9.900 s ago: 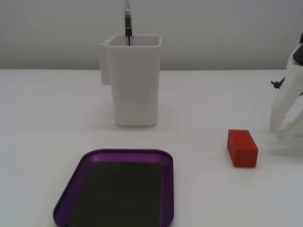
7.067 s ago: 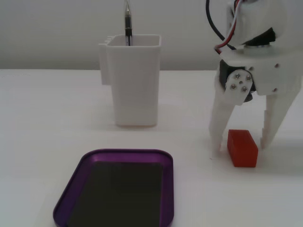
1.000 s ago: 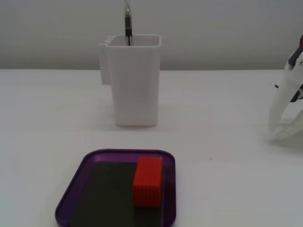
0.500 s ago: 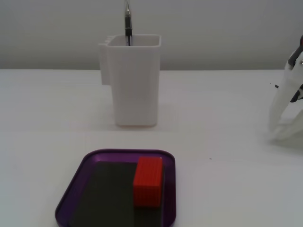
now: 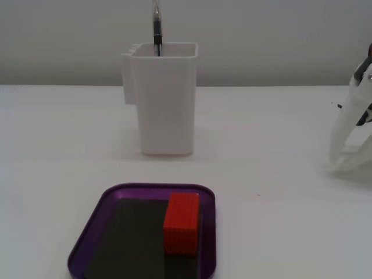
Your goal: Pick up the red cube and place it in the box.
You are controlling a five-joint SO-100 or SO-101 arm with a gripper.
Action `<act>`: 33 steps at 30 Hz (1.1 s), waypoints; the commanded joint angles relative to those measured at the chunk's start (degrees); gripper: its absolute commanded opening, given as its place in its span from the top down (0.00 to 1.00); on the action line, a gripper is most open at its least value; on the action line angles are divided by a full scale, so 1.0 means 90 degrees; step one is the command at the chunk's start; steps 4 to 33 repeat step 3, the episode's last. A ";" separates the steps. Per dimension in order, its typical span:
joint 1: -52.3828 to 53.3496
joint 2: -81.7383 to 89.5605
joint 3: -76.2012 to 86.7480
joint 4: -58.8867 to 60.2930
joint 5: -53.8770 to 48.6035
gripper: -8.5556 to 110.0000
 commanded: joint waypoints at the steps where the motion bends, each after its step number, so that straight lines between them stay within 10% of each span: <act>1: 0.0029 -0.0029 0.0039 -0.0059 0.0029 0.93; 33: 0.0029 -0.0029 0.0039 -0.0059 0.0029 0.93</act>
